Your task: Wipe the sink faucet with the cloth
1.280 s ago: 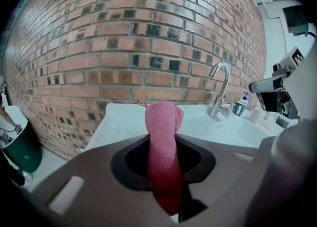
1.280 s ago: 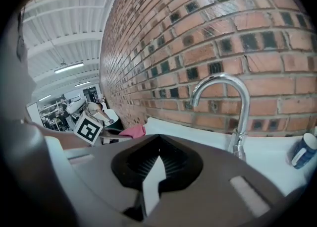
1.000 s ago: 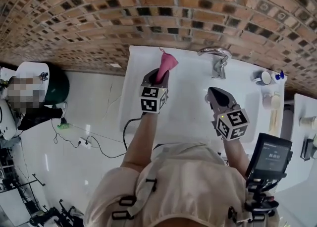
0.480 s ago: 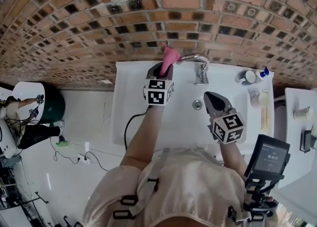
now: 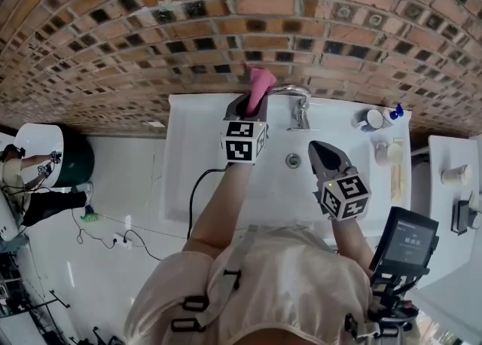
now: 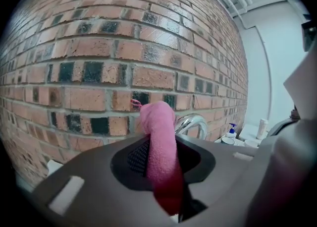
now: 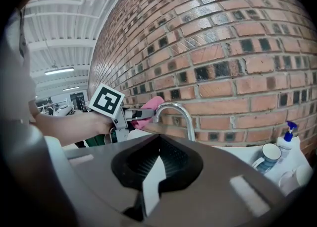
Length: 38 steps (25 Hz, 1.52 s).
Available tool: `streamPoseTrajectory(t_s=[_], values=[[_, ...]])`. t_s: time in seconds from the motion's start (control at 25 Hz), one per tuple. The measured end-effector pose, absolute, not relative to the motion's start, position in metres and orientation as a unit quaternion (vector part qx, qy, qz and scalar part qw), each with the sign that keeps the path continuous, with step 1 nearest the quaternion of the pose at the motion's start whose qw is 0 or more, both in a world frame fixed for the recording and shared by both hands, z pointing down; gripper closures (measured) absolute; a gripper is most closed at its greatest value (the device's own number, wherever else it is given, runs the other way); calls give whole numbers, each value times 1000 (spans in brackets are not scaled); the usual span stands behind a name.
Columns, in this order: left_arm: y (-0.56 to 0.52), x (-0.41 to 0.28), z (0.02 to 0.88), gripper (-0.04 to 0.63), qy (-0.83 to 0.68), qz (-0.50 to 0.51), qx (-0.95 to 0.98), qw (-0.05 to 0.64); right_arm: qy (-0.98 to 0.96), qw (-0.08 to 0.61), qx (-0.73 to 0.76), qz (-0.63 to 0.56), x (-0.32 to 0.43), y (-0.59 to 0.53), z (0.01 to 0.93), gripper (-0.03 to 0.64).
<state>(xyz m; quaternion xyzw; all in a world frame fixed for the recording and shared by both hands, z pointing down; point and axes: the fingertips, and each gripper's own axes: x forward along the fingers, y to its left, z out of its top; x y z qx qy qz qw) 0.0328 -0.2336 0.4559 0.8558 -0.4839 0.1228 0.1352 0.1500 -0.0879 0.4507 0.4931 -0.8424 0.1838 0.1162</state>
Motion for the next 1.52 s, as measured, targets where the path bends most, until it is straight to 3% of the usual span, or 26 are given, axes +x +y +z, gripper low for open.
streamPoseTrajectory(t_s=[0.44,0.68,1.2,1.52], values=[[-212,107,421,497,-412,83,900,113,-846,111,489,181,168,-87,449,623],[-203,150,465,497,-366,140,913,117,-840,111,497,185,185,-88,453,623],[-206,158,562,497,-358,231,882,202,-836,106,497,206,210,-103,470,623],[-187,158,513,497,-348,184,902,177,-836,102,499,204,203,-100,466,623]])
